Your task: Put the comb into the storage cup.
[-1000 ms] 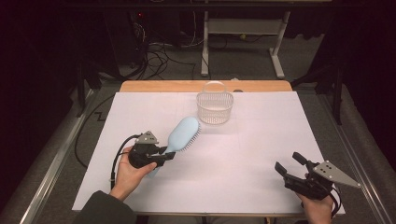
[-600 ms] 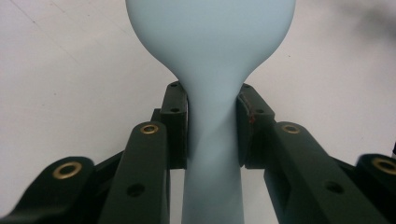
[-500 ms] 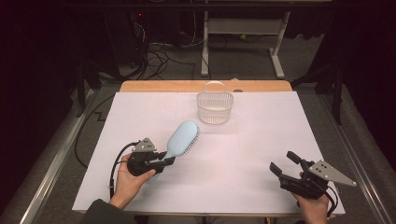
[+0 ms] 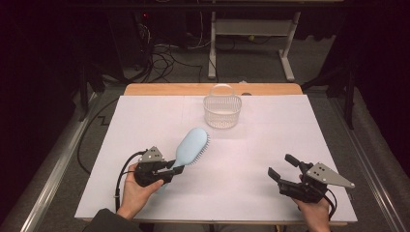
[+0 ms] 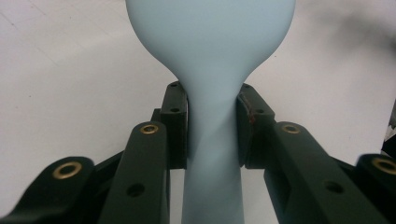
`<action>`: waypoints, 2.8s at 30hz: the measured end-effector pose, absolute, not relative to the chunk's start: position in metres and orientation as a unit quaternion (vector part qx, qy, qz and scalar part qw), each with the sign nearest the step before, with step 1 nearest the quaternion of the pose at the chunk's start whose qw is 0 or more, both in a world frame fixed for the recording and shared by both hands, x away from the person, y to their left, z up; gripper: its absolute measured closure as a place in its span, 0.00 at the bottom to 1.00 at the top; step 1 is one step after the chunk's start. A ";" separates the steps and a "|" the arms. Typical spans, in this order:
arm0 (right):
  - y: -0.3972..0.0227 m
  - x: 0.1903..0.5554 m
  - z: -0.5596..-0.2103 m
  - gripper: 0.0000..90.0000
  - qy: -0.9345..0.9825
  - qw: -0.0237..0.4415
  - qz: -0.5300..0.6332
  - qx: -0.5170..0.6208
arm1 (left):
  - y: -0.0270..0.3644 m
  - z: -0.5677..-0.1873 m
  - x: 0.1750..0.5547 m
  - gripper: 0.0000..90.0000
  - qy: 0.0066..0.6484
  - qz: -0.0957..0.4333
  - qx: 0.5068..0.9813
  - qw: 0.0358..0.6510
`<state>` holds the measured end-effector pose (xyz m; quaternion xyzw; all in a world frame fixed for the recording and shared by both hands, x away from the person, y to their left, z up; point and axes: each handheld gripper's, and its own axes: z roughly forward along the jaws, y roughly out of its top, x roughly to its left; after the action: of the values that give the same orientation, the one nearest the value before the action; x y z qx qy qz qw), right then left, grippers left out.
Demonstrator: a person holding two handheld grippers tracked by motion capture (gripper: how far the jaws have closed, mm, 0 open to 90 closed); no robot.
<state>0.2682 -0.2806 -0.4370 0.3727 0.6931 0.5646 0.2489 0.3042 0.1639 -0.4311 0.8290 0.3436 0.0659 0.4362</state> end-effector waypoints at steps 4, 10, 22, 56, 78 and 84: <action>-0.271 0.269 -0.436 0.23 0.699 0.240 0.568 0.363 | 0.159 -0.432 0.302 0.77 0.338 0.065 0.831 0.437; -0.258 0.268 -0.435 0.22 0.707 0.227 0.572 0.348 | 0.152 -0.431 0.300 0.77 0.330 0.063 0.833 0.440; -0.242 0.270 -0.435 0.21 0.712 0.209 0.579 0.338 | 0.141 -0.431 0.296 0.77 0.318 0.060 0.839 0.438; -0.194 0.273 -0.435 0.20 0.727 0.141 0.596 0.310 | 0.108 -0.428 0.289 0.77 0.286 0.056 0.851 0.438; -0.173 0.286 -0.435 0.18 0.723 0.097 0.605 0.321 | 0.095 -0.430 0.285 0.77 0.271 0.056 0.857 0.434; -0.166 0.289 -0.436 0.18 0.725 0.089 0.599 0.327 | 0.093 -0.429 0.283 0.77 0.268 0.056 0.857 0.437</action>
<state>0.2892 -0.1665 -0.4363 0.3273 0.7255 0.5989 0.0887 0.2833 0.0928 -0.4291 0.8568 0.2682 0.0557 0.4368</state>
